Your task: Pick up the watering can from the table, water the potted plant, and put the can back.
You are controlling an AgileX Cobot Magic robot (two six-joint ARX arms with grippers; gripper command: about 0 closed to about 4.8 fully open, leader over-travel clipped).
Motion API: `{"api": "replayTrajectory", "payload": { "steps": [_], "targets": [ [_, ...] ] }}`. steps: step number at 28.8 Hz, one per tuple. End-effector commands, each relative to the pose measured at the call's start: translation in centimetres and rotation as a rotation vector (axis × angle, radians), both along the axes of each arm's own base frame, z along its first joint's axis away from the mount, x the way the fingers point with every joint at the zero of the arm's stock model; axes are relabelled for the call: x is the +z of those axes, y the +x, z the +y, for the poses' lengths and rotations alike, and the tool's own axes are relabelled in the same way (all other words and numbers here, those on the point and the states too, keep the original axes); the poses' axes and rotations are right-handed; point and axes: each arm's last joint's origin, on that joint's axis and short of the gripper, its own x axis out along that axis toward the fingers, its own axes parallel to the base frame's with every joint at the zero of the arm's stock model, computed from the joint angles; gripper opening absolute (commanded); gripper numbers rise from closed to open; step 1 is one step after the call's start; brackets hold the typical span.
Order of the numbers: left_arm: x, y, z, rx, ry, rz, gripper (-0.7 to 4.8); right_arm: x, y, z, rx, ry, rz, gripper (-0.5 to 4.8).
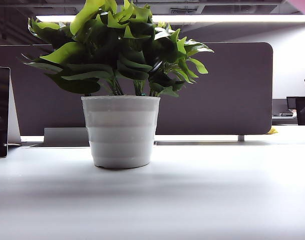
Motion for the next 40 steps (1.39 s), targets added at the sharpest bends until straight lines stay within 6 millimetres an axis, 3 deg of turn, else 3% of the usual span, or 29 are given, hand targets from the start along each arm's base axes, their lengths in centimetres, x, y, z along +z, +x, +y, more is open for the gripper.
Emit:
{"api": "replayTrajectory", "payload": {
  "steps": [1, 15, 19, 26, 36, 40],
  "targets": [
    [-0.4, 0.1, -0.1, -0.004, 0.011, 0.013, -0.05, -0.2, -0.2, -0.4, 0.015, 0.107, -0.147, -0.02],
    [-3.4, 1.1, 0.7, 0.118, 0.048, 0.098, -0.05, -8.3, 1.6, -1.9, 0.014, 0.311, -0.132, -0.02],
    [-4.9, 1.6, 1.3, 0.192, 0.060, 0.140, -0.05, -11.9, 2.1, -2.3, -0.016, 0.324, -0.165, -0.02],
    [-4.8, 1.6, 1.6, 0.223, 0.053, 0.136, -0.05, -18.2, 2.6, -2.6, -0.042, 0.348, -0.268, -0.01],
    [-4.8, 1.6, 1.5, 0.222, 0.053, 0.136, -0.05, -20.0, 4.5, -3.2, -0.013, 0.315, -0.366, -0.01],
    [-4.8, 1.6, 1.5, 0.222, 0.053, 0.136, -0.05, -21.1, 6.3, -3.7, 0.015, 0.335, -0.273, -0.01]
  ]
}}
